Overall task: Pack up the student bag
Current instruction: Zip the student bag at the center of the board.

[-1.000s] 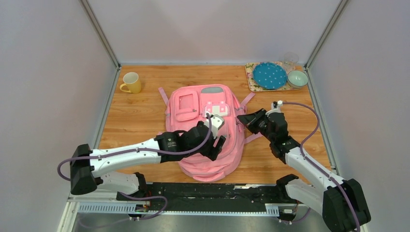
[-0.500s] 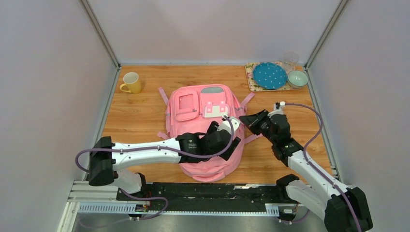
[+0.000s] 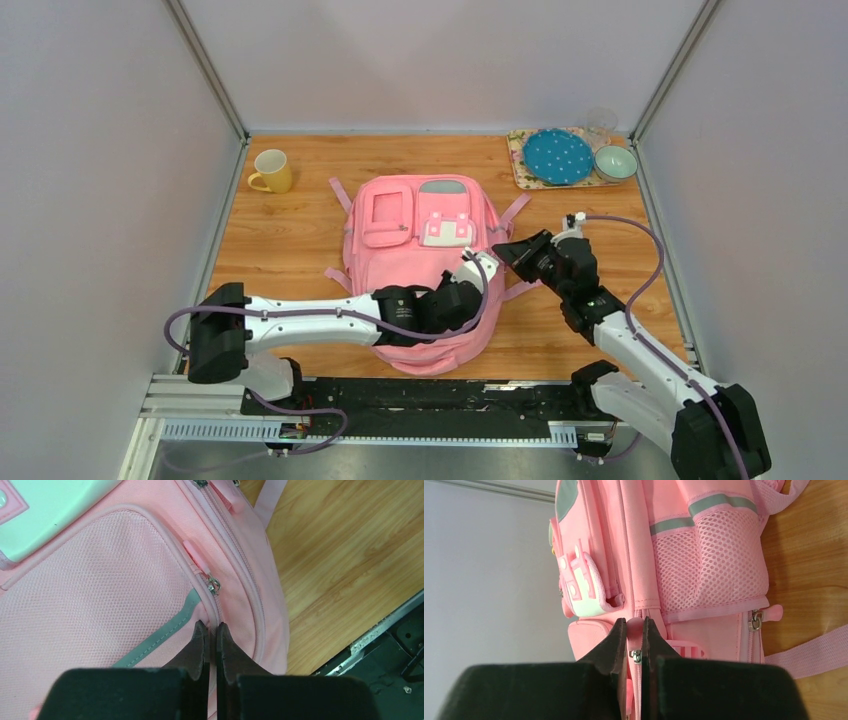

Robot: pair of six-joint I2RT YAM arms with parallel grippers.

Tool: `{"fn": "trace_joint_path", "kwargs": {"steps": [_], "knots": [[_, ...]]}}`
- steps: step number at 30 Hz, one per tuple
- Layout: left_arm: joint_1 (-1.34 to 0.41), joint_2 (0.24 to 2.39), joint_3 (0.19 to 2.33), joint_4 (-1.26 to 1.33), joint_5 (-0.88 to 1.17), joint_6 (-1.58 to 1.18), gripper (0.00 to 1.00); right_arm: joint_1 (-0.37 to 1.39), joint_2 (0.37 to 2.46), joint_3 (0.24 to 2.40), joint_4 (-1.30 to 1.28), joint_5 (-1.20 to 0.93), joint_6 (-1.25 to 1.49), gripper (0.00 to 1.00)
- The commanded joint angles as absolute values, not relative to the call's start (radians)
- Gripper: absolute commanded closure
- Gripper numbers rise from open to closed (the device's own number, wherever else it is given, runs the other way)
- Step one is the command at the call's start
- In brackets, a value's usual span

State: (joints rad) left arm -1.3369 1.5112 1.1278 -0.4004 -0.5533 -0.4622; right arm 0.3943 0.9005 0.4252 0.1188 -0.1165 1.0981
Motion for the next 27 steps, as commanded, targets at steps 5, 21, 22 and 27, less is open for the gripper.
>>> {"fn": "trace_joint_path", "kwargs": {"steps": [5,21,22,27], "knots": [[-1.338,1.388,0.856,-0.377,-0.342,-0.449,1.0,0.394,1.008,0.489,0.299,-0.031,1.077,1.0],[-1.339,1.292,0.801,-0.342,-0.367,-0.493,1.0,0.396,0.942,0.465,0.258,-0.075,1.066,1.0],[-1.339,1.304,0.824,-0.336,-0.365,-0.485,1.0,0.394,0.922,0.465,0.244,-0.084,1.059,1.0],[-1.338,1.365,0.928,-0.36,-0.388,-0.413,1.0,0.397,0.865,0.434,0.213,-0.155,1.054,1.0]]}}
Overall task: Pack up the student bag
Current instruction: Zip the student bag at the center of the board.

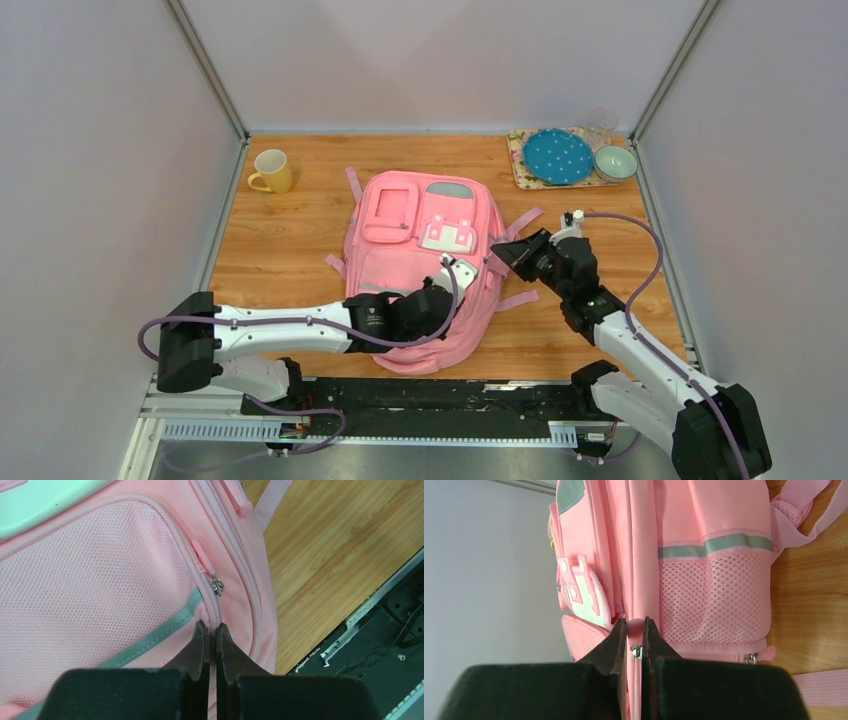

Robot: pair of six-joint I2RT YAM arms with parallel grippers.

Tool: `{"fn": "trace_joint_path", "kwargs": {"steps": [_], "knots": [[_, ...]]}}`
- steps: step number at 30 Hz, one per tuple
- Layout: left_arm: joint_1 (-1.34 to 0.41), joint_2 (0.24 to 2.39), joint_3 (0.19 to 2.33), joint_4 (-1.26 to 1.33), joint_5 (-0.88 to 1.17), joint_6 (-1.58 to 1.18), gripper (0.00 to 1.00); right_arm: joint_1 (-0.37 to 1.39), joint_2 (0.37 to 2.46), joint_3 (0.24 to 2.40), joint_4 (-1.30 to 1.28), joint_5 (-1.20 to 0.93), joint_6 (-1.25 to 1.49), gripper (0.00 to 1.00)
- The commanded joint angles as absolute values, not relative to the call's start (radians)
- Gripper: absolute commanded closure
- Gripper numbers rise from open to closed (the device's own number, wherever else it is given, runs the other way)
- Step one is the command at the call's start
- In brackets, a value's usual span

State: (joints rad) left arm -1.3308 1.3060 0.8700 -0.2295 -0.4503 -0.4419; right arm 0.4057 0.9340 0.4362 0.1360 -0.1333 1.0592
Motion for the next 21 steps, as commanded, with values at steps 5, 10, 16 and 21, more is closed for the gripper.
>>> {"fn": "trace_joint_path", "kwargs": {"steps": [5,10,16,21], "knots": [[-1.336,1.41,1.011,-0.348,-0.367,-0.367,1.0,0.397,0.839,0.442,0.14,-0.146,1.032,1.0],[-1.336,1.453,1.081,-0.328,-0.324,-0.364,1.0,0.397,0.839,0.498,0.049,-0.153,1.006,1.0],[-1.336,1.413,1.063,-0.37,-0.313,-0.344,0.74,0.39,0.88,0.612,-0.134,-0.097,0.858,0.56],[-1.338,1.234,1.034,-0.544,-0.368,-0.429,0.34,0.39,0.914,0.822,-0.474,-0.061,0.766,0.5]]}}
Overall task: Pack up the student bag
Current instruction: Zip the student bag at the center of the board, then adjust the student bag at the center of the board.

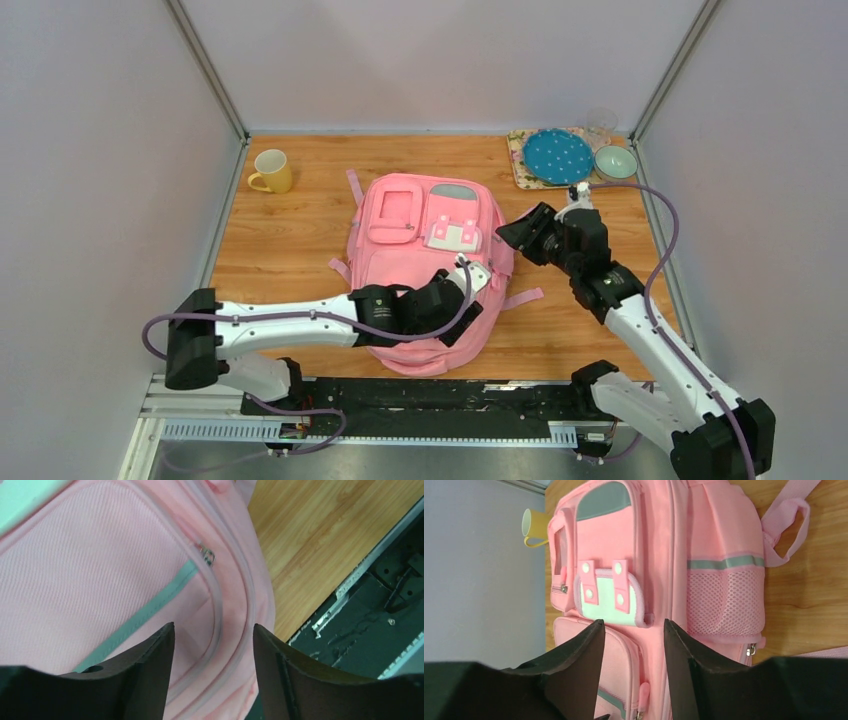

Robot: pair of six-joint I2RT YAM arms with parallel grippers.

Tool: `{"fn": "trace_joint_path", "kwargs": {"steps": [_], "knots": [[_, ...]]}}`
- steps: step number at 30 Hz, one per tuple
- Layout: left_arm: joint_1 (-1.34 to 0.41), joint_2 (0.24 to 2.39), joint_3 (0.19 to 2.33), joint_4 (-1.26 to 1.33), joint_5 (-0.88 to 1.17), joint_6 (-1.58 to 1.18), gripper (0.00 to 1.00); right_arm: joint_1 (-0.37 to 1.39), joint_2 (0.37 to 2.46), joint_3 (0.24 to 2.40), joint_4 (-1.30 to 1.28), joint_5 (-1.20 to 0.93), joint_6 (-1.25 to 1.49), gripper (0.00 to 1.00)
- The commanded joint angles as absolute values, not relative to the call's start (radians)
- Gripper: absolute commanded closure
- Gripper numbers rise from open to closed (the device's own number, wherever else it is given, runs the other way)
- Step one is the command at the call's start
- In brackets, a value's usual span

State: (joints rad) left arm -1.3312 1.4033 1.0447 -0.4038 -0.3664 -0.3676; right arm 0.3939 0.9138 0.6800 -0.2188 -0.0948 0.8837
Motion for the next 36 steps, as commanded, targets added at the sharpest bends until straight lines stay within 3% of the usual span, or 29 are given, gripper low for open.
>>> {"fn": "trace_joint_path", "kwargs": {"steps": [1,3,4,12,16,20,30,36], "knots": [[-1.338,1.191,1.014,-0.56,-0.392,-0.442,0.21,0.391,0.882,0.816,-0.507,-0.069,0.762,0.5],[-1.336,1.052,0.93,-0.593,-0.496,-0.472,0.2,0.393,0.826,0.761,-0.499,-0.094,0.773,0.4],[-1.335,1.007,0.905,-0.606,-0.54,-0.485,0.2,0.391,0.769,0.743,-0.461,-0.098,0.77,0.12],[-1.227,0.726,0.802,-0.808,-0.699,-0.601,0.19,0.391,0.686,0.732,-0.603,0.015,0.804,0.1],[-1.185,0.678,0.781,-0.769,-0.695,-0.526,0.19,0.405,0.686,0.652,-0.51,-0.149,0.868,0.09],[-1.007,0.744,0.819,-0.795,-0.632,-0.411,0.18,0.506,0.704,0.647,-0.497,-0.106,0.876,0.09],[-0.395,0.791,0.689,-0.605,-0.04,-0.388,0.17,0.695,0.759,0.776,-0.644,0.136,0.925,0.09],[-0.38,0.801,0.534,-0.456,0.067,-0.422,0.17,0.696,0.706,0.686,-0.664,0.115,0.971,0.08]]}}
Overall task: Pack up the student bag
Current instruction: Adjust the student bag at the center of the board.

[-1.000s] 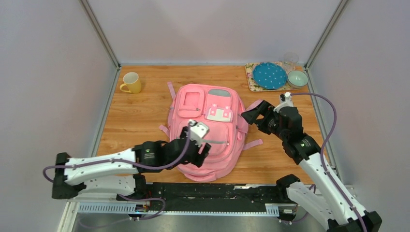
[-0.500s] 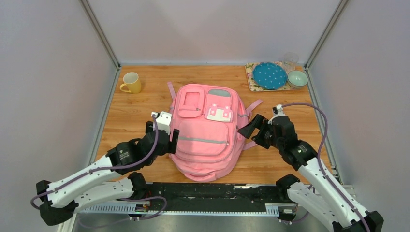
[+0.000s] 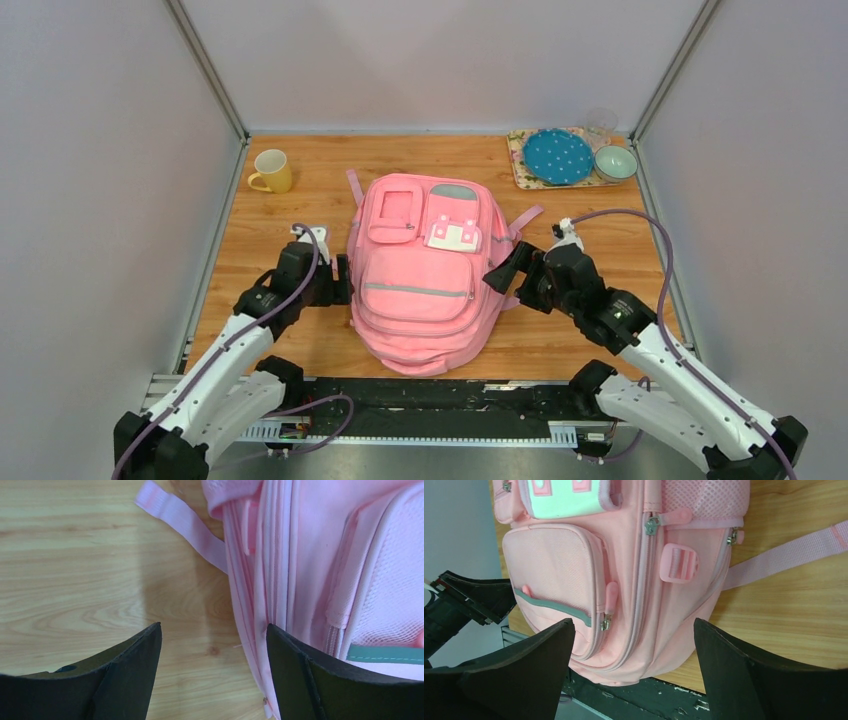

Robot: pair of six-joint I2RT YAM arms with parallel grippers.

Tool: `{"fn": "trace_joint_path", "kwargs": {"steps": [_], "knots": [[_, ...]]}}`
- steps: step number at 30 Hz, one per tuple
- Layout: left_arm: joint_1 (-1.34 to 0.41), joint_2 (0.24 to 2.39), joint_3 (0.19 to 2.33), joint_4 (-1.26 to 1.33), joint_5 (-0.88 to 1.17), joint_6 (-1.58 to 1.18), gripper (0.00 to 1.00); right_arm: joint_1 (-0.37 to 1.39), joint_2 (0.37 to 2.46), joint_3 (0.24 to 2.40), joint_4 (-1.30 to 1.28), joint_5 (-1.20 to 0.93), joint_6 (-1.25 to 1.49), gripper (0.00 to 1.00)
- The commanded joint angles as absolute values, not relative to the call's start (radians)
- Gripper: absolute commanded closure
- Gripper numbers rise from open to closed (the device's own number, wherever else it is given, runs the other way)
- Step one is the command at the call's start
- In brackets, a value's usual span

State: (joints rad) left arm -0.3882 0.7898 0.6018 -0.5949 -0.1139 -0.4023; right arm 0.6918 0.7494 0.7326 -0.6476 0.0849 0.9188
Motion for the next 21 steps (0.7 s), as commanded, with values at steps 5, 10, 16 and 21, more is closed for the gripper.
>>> {"fn": "trace_joint_path", "kwargs": {"steps": [5,10,16,21], "knots": [[-0.38,0.848,0.425,-0.269,0.269,-0.529,0.17,0.695,0.693,0.548,-0.507,0.052,1.018,0.08],[-0.382,0.943,0.383,-0.104,0.462,-0.621,0.17,0.695,0.846,0.555,-0.414,0.046,0.964,0.07],[-0.382,1.031,0.491,-0.222,0.391,-0.528,0.17,0.576,1.098,0.767,-0.489,-0.027,0.761,0.04],[-0.382,0.964,0.58,-0.448,0.117,-0.491,0.17,0.519,1.054,0.877,-0.626,0.099,0.643,0.04]]}}
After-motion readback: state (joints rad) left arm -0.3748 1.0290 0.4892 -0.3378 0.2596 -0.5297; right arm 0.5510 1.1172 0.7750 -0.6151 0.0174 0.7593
